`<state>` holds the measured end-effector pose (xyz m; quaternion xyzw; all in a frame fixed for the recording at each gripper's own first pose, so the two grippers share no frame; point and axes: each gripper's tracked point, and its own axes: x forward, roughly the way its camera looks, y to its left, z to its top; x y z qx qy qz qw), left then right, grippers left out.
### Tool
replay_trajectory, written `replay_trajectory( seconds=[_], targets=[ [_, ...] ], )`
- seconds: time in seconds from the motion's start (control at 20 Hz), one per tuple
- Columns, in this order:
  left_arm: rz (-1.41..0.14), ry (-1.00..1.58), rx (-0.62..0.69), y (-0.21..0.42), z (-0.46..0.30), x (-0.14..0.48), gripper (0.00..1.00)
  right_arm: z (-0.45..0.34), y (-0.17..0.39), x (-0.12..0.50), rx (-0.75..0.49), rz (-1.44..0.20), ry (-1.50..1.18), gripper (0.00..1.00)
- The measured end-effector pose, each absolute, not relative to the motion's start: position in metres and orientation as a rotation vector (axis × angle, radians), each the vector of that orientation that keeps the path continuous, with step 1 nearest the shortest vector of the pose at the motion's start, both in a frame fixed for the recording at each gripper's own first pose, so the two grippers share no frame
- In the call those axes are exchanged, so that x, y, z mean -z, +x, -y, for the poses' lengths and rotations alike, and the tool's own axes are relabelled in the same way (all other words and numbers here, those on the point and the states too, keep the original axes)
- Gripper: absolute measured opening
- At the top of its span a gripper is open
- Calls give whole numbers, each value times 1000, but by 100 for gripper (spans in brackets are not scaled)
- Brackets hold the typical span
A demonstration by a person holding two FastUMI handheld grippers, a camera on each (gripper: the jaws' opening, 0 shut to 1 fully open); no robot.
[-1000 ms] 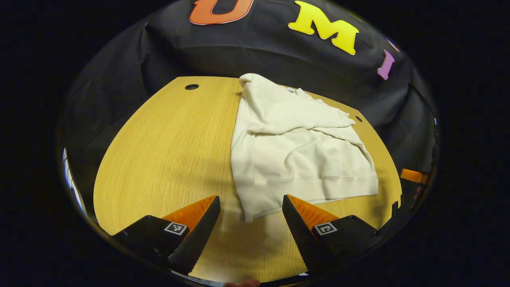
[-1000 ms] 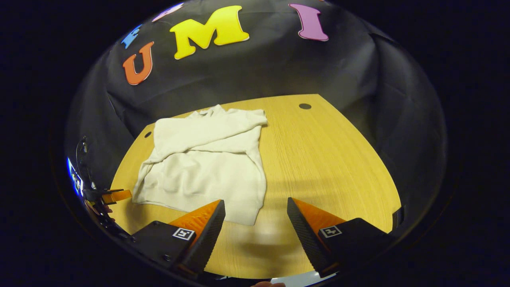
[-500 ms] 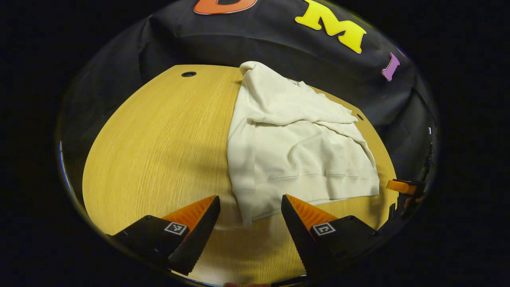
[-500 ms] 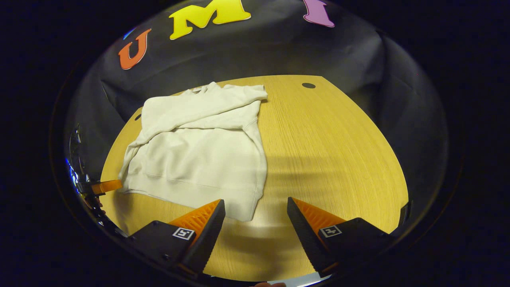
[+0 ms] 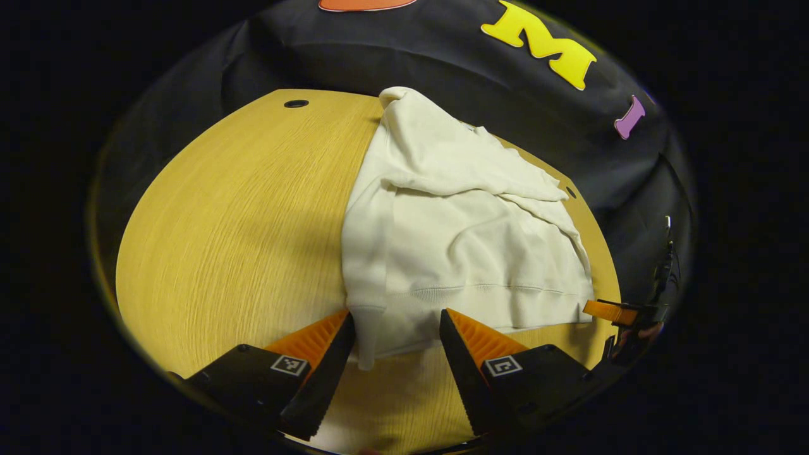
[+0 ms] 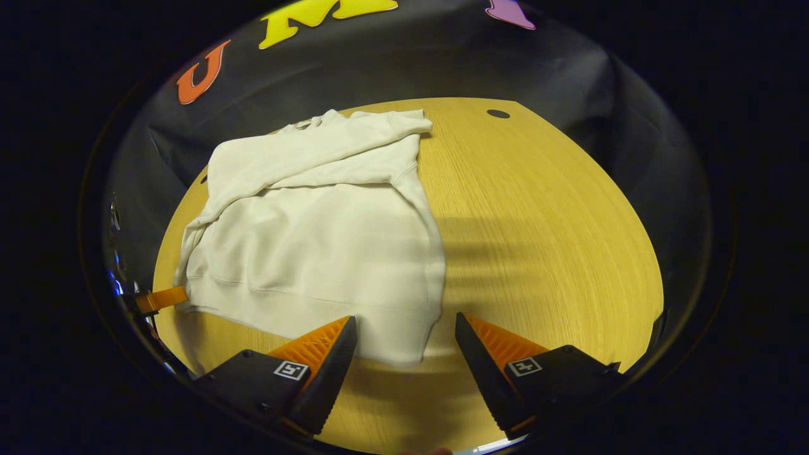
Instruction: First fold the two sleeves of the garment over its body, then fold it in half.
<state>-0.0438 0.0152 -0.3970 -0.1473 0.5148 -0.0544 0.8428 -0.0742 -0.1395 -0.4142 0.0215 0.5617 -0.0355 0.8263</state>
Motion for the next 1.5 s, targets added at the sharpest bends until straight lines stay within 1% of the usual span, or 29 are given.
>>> replay_trajectory(
  seconds=[0.05,0.1,0.15,0.2,0.25,0.3,0.35,0.4,0.45,0.5,0.55,0.6,0.65,0.7,0.8,0.85,1.05,1.15,1.2,1.5],
  targets=[
    [-1093,-313,103,-44,-17,398,83,142,-75,416,87,-1200,43,98],
    [-1097,-311,90,-44,-20,399,80,142,-70,418,86,-1186,41,94],
    [-1101,-311,79,-44,-22,400,72,144,-69,418,93,-1184,24,93],
    [-1098,-309,72,-43,-23,401,68,145,-68,418,93,-1180,17,92],
    [-1097,-307,66,-42,-24,402,60,145,-68,417,91,-1177,7,82],
    [-1099,-303,55,-43,-26,403,57,145,-68,418,87,-1178,-10,81],
    [-1099,-299,42,-43,-29,403,51,138,-67,418,66,-1170,-5,79],
    [-1099,-294,26,-43,-31,404,48,136,-66,420,63,-1166,-14,77],
    [-1096,-284,16,-44,-33,405,40,136,-65,420,58,-1157,-29,70],
    [-1088,-271,11,-44,-35,405,35,136,-65,419,54,-1151,-35,63],
    [-1078,-259,9,-43,-36,405,18,135,-64,418,53,-1144,-29,63],
    [-1069,-249,9,-43,-36,405,21,128,-63,422,37,-1136,8,63],
    [-1064,-242,13,-43,-36,406,16,128,-60,420,45,-1128,26,47],
    [-1063,-243,16,-43,-36,406,14,130,-60,420,47,-1136,30,31],
    [-1056,-249,22,-42,-35,405,10,127,-60,420,36,-1136,50,31],
    [-1055,-246,30,-43,-35,405,7,127,-58,419,48,-1126,64,11],
    [-1065,-214,82,-45,-32,399,5,126,-58,412,56,-1137,129,11],
    [-1051,-185,103,-42,-32,391,3,128,-59,412,57,-1128,175,1],
    [-1046,-186,111,-41,-30,387,3,129,-57,409,57,-1121,189,0],
    [-998,-198,147,-31,-24,360,3,126,-50,380,54,-1068,269,1]
  ],
)
